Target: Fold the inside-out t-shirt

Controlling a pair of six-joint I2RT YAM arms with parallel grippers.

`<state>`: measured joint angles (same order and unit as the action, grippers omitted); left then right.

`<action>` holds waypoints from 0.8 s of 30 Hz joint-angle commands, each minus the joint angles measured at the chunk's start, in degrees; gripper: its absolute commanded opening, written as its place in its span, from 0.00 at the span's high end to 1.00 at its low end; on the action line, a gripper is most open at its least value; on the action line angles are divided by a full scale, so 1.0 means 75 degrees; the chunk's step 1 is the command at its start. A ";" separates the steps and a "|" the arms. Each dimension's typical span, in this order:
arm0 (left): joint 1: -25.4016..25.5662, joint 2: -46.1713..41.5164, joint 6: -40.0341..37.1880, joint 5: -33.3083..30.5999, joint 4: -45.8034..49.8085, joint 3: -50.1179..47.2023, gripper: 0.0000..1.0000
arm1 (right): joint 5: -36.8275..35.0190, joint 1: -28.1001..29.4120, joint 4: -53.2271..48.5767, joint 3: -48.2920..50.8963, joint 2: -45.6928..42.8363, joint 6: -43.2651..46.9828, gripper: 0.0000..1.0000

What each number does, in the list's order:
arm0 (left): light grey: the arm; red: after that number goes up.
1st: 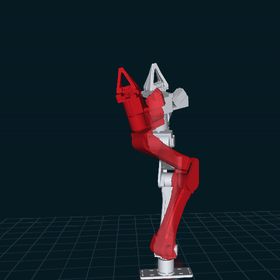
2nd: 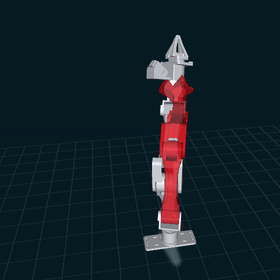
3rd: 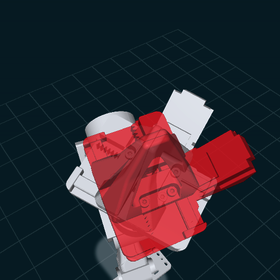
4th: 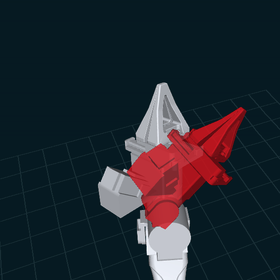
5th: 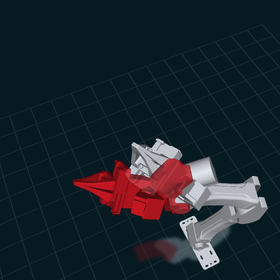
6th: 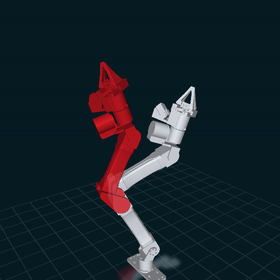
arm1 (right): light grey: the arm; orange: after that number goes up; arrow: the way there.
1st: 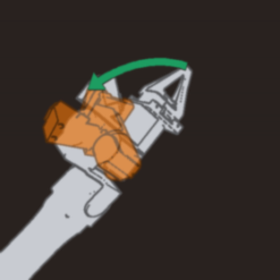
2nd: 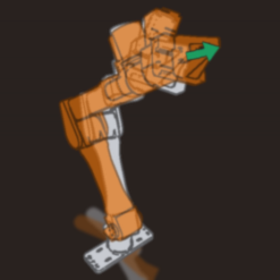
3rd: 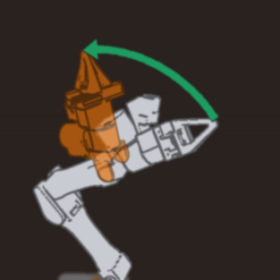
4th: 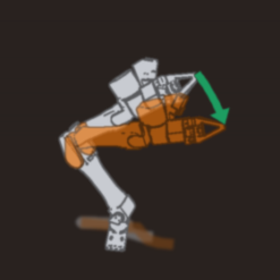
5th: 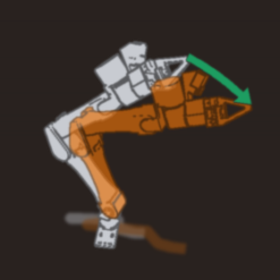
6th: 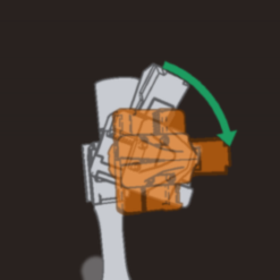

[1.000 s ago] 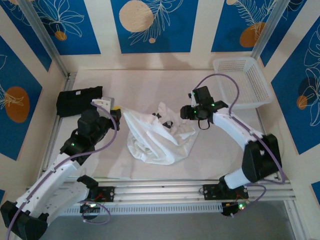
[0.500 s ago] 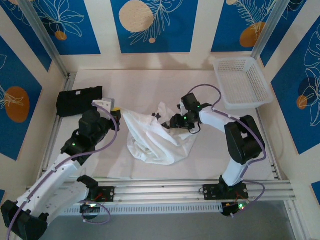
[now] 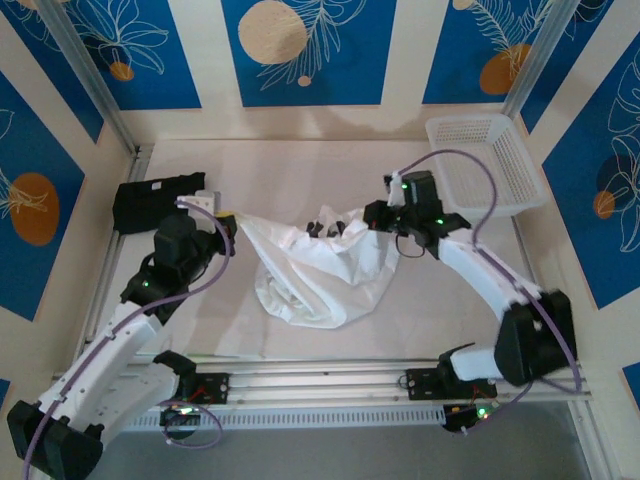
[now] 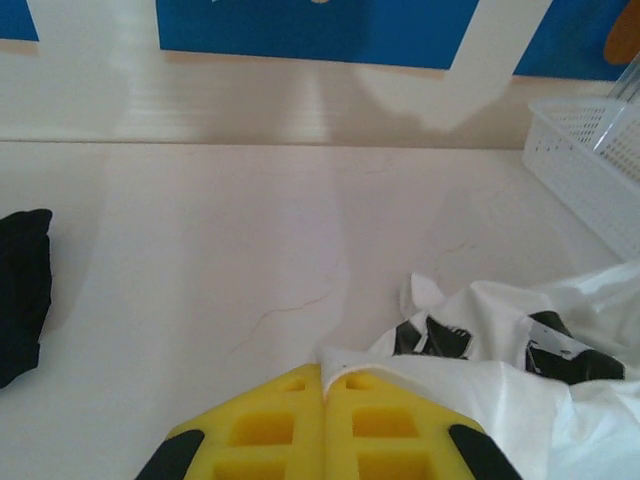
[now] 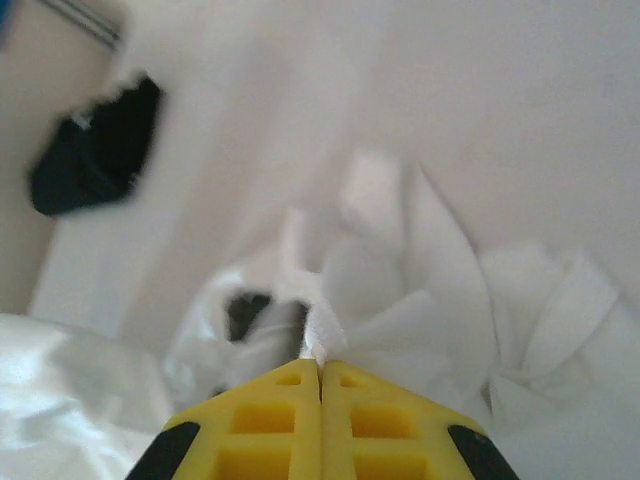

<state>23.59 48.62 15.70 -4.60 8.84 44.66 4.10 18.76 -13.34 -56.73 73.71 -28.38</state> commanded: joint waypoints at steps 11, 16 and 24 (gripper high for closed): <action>-0.1551 0.0663 0.1023 0.1038 0.0294 0.4100 1.00 | -0.1486 -0.0084 -0.1090 -0.2302 -0.2146 0.1420 1.00; -0.2108 0.0552 0.0736 0.0653 0.1042 0.4315 1.00 | -0.1761 0.0789 -0.0908 -0.1384 -0.2389 0.1116 1.00; -0.2818 0.0398 0.0172 0.0645 0.2130 0.2745 1.00 | -0.2359 0.3019 -0.0323 0.1186 -0.1060 -0.0484 0.65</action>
<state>3.53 51.53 19.14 0.19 19.46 69.36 -10.44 38.65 -14.63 -50.65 62.48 -27.00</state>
